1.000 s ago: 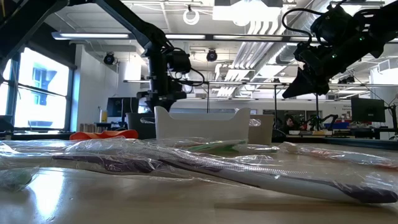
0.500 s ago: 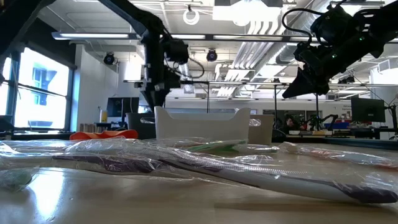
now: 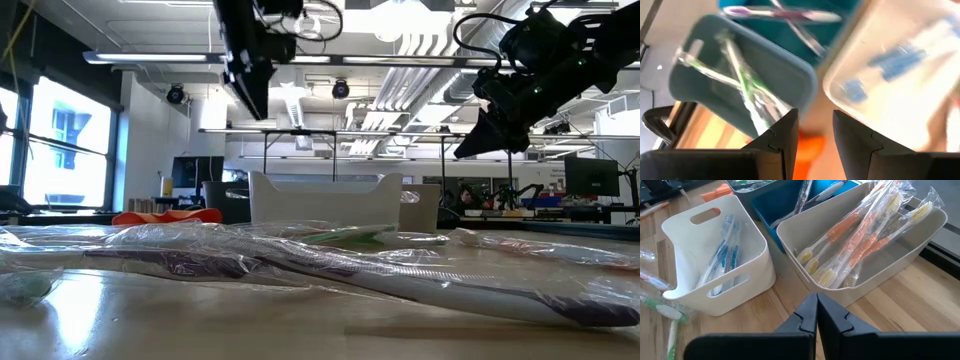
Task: Pick & Place Toothbrushes
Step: Put the purple toothbrush into the blue bin
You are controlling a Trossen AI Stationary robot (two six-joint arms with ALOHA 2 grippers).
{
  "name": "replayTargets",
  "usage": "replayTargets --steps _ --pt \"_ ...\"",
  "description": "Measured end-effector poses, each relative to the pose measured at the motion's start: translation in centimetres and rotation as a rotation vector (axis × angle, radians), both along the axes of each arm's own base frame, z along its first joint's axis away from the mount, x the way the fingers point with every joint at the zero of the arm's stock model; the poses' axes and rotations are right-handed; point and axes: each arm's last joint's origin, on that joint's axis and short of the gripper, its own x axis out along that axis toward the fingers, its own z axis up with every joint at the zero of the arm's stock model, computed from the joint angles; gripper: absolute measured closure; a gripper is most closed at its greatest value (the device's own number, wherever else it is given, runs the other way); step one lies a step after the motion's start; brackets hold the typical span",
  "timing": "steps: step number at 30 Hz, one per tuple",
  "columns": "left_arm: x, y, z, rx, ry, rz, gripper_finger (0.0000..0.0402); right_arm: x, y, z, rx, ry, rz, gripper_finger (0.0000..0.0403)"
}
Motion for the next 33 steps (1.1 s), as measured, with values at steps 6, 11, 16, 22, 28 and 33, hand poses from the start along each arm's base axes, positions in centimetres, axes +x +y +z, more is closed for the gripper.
replayTargets --steps 6,11,16,22,28,33 --pt "-0.2 -5.8 0.6 -0.044 0.056 -0.152 0.0284 0.0 0.0 0.0 0.003 0.003 0.002 0.0401" --pt "0.0 -9.8 0.5 -0.065 0.085 -0.244 0.0284 0.0 0.0 0.0 0.007 0.001 0.000 0.0401" --pt "0.2 -12.7 0.5 -0.060 0.070 -0.336 0.0284 0.0 0.0 0.0 0.012 -0.002 -0.004 0.0401" --pt "0.9 -14.1 0.9 -0.053 -0.022 -0.377 0.0284 0.0 0.0 0.0 0.029 -0.010 -0.015 0.0401" --pt "2.2 -14.4 1.6 -0.054 -0.192 -0.368 0.0284 0.0 0.0 0.0 0.029 -0.011 -0.015 0.0401" --pt "3.2 -14.5 2.4 -0.042 -0.314 -0.371 0.0284 0.0 0.0 0.0 0.029 -0.011 -0.015 0.0401"
